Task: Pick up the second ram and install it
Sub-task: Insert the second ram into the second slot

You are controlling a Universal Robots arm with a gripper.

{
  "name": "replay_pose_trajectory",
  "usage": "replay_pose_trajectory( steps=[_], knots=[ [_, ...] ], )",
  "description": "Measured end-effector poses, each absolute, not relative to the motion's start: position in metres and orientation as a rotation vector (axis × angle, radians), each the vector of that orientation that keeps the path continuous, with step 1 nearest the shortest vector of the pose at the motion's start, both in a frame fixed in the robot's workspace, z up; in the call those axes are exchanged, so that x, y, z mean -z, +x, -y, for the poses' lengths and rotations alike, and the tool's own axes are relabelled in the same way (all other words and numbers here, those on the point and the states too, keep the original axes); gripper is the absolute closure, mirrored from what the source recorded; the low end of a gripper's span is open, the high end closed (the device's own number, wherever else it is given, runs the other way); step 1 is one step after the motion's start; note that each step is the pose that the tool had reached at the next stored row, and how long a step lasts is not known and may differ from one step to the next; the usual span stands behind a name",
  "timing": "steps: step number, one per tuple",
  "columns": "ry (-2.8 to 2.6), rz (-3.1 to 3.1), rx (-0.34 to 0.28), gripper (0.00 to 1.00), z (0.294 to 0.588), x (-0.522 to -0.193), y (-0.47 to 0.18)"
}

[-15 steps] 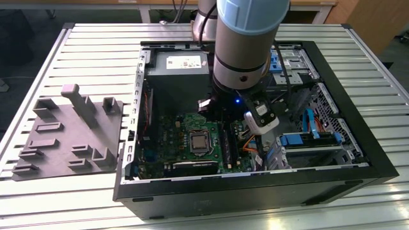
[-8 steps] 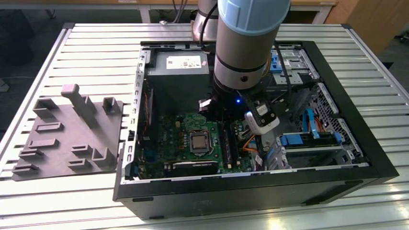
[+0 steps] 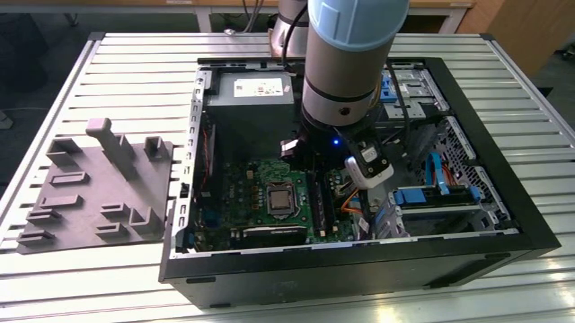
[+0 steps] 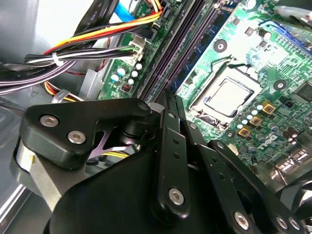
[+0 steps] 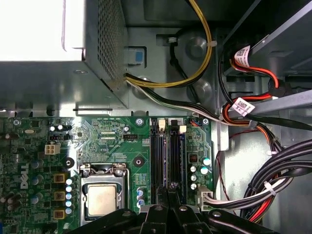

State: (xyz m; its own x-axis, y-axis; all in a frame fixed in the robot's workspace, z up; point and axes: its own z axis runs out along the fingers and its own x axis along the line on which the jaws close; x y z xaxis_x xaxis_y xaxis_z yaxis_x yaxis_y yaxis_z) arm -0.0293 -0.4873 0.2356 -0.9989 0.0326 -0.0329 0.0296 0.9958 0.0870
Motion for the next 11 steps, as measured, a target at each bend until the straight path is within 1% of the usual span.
replay_pose_trajectory(
  steps=[11],
  knots=[
    [0.048,-3.104,-0.134,0.89,0.4866,-0.2328,-0.0292]
  ],
)
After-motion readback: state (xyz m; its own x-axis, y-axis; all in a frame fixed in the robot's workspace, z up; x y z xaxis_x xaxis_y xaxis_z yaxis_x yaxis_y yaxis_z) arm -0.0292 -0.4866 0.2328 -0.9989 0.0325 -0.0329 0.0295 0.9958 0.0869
